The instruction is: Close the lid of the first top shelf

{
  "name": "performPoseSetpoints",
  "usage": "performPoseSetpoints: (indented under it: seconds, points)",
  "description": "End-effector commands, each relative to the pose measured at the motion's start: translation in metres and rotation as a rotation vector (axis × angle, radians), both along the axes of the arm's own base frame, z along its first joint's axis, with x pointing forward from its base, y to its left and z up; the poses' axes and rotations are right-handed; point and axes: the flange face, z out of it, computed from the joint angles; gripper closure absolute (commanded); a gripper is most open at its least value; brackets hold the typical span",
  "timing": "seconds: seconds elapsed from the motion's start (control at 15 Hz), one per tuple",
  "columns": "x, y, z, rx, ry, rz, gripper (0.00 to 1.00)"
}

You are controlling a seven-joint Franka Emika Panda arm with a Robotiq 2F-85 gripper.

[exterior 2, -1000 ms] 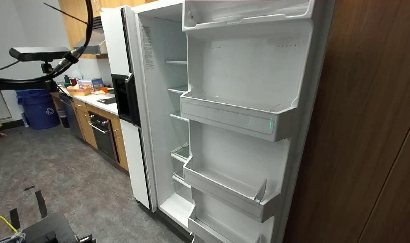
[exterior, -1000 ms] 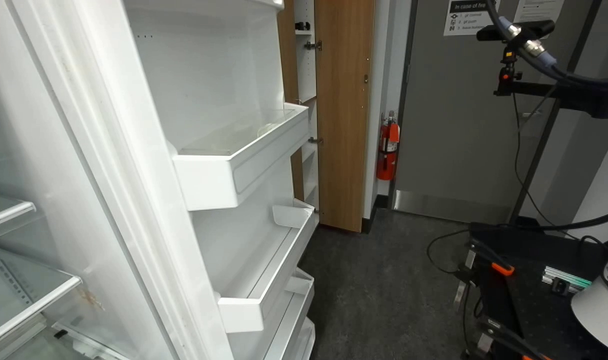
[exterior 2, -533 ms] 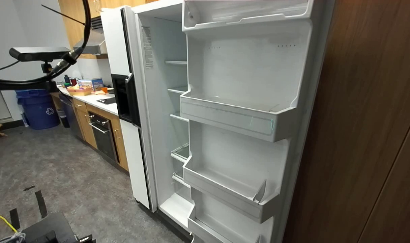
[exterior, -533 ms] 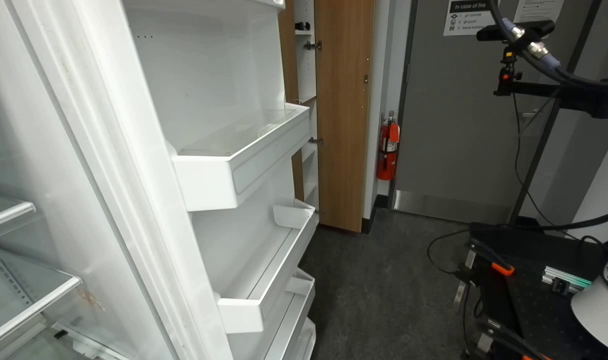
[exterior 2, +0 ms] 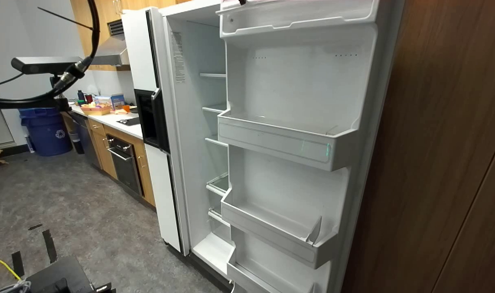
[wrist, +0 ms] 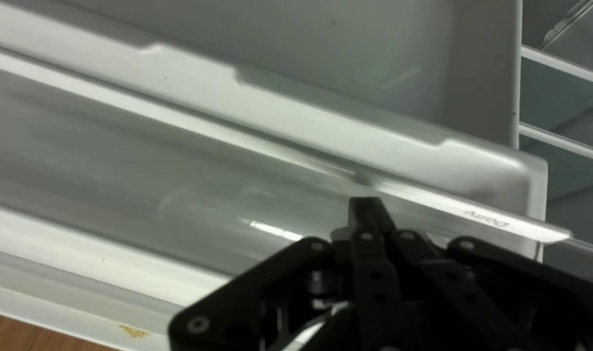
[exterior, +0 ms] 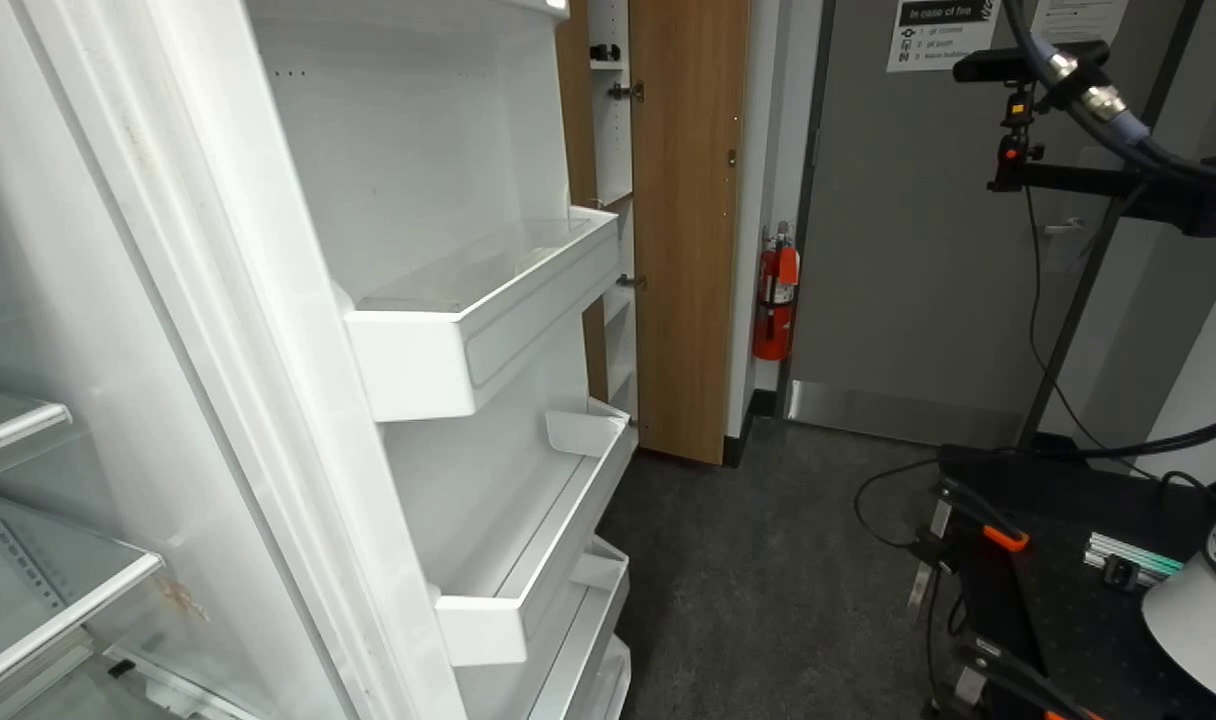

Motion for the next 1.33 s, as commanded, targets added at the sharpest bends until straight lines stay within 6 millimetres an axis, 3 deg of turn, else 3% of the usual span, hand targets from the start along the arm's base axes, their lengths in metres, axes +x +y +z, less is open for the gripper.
performPoseSetpoints:
  seconds: [0.0,0.4,0.87,1.27]
  points:
    - [-0.008,0.011,-0.016,0.007,0.058,0.016,1.00]
    - [-0.013,0.030,-0.034,0.015,0.141,0.056,1.00]
    - [-0.052,0.055,-0.012,0.083,0.288,0.092,1.00]
    - [-0.090,0.062,0.003,0.089,0.331,0.089,1.00]
